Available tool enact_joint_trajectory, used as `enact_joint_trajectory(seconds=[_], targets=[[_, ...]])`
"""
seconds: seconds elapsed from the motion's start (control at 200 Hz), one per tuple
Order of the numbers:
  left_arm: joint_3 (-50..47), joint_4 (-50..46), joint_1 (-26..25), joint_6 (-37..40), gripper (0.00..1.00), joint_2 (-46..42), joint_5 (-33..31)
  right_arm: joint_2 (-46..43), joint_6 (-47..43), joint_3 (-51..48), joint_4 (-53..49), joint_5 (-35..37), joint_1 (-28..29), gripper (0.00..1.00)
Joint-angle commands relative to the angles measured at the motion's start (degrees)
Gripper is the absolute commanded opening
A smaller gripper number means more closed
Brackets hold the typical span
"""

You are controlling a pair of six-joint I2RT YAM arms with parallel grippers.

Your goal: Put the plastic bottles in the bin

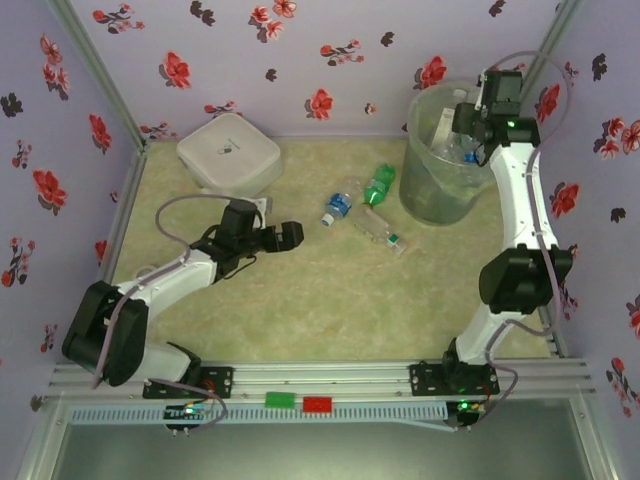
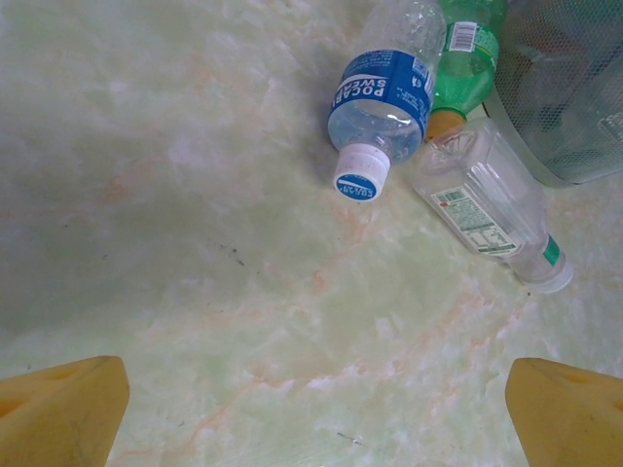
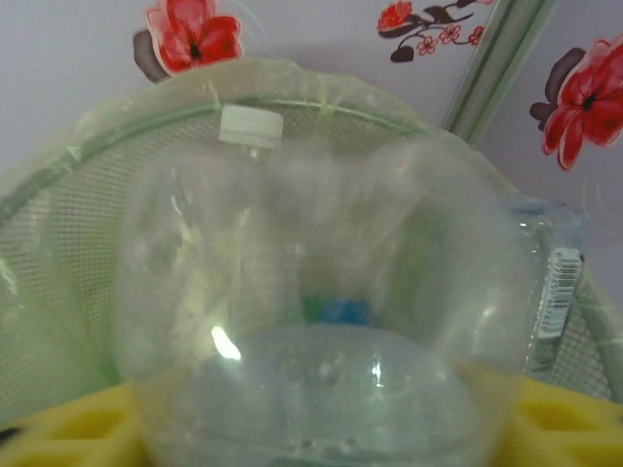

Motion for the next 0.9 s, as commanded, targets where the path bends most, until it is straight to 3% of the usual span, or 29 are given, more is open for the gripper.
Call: enact_joint_trajectory(seconds=[0.0, 0.07, 0.32, 0.61, 0.735, 0.895], targets=[[2.2, -0.7, -0.8, 1.5, 1.0, 1.2, 0.6, -0.3, 0.5, 3.7, -2.0, 2.5, -0.2, 0.87], [3.3, -1.0, -1.3, 1.8, 1.0, 2.2, 0.6, -2.0, 1.4, 3.6, -1.2, 2.8, -0.2, 0.99], [11.5, -4.3, -2.4, 4.2, 1.0, 9.0, 0.6, -14.7, 6.9, -5.4, 3.0, -4.4, 1.4, 1.0], [25.4, -11.1, -4.5, 7.1, 1.0, 20.1, 0.6, -31.2, 22.0, -32.4, 19.1, -15.8, 12.7, 1.0], [30.3, -12.8, -5.4, 8.2, 1.0, 24.8, 0.6, -34.2, 26.0, -41.5, 23.3, -14.6, 19.3, 1.0], [37.7, -16.5, -5.8, 10.8, 0.96, 31.7, 0.6, -37.3, 30.1, -53.0, 29.3, -12.7, 23.0, 1.0]])
